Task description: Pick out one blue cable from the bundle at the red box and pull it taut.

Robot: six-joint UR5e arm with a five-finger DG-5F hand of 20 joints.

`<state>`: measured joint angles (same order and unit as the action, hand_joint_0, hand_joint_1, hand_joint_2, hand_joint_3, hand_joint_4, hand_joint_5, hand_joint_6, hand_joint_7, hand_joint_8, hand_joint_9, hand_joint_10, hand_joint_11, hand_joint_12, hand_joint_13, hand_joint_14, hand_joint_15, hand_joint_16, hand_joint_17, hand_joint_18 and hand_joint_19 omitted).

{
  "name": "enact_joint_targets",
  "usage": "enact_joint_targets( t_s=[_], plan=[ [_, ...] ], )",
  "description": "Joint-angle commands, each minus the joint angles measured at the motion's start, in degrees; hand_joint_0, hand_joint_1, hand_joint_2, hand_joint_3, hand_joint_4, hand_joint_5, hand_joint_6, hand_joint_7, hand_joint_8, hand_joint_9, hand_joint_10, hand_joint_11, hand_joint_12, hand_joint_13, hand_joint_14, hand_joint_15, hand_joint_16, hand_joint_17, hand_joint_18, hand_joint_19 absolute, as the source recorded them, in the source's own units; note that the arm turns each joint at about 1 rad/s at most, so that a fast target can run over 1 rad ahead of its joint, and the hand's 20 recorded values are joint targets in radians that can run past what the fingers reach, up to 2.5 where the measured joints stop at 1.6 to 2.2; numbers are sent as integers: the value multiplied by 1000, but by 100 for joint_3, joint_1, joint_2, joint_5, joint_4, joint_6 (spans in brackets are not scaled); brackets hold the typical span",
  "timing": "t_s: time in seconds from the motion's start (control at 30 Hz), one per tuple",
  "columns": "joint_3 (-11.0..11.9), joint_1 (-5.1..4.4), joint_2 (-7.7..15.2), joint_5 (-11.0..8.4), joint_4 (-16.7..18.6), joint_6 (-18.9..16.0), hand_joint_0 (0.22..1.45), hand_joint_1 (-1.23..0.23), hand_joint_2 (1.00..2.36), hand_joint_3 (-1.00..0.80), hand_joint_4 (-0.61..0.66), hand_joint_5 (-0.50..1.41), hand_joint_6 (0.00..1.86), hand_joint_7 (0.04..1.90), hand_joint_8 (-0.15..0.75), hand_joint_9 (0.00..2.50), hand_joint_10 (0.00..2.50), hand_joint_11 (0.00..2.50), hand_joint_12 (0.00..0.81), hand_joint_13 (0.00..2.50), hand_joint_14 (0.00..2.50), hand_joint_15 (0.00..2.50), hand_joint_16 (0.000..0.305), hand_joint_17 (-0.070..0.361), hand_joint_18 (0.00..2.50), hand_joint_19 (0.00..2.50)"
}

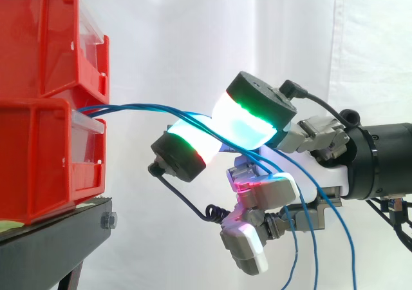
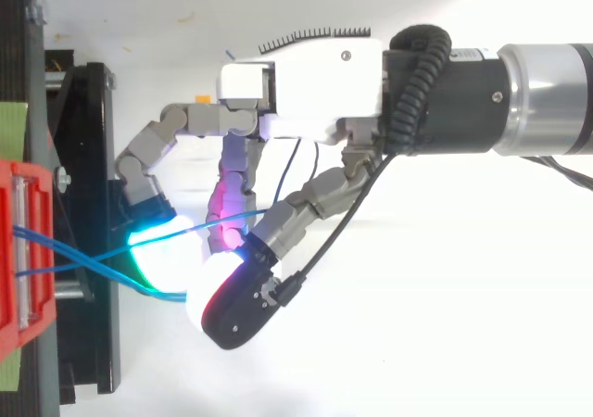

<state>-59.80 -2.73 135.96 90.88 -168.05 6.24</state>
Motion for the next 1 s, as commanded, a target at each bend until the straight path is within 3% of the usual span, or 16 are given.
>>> enact_joint_targets(
  t_s=[0.0, 0.13, 0.33, 0.57, 0.7, 0.97],
  plan=[
    [-5, 1, 1, 0, 0, 9, 453, -958, 1000, -500, -335, -13, 860, 1079, 246, 1571, 34, 801, 339, 1230, 25, 638, 53, 120, 992, 751],
    [-5, -8, -8, 0, 0, 9, 460, -973, 1000, -500, -336, -13, 849, 1101, 244, 1568, 34, 791, 341, 1220, 26, 630, 53, 119, 987, 754],
    [4, -8, 1, 0, 0, 9, 579, -1053, 1000, -500, -284, -41, 862, 1153, 235, 1442, 36, 812, 320, 1147, 28, 654, 46, 104, 886, 758],
    [-5, -8, 1, 9, 0, 9, 758, -1024, 1000, -500, -364, -76, 922, 1189, 228, 1387, 38, 851, 315, 1115, 28, 642, 45, 102, 879, 741],
    [30, -8, 1, 26, 9, 9, 787, -1022, 1000, -500, -376, -94, 931, 1232, 217, 1304, 35, 839, 311, 1086, 26, 642, 45, 102, 868, 729],
    [30, -8, 1, 26, 0, 9, 798, -1011, 1000, -500, -316, -163, 944, 950, 166, 1005, 30, 785, 306, 895, 24, 580, 47, 106, 790, 658]
  ],
)
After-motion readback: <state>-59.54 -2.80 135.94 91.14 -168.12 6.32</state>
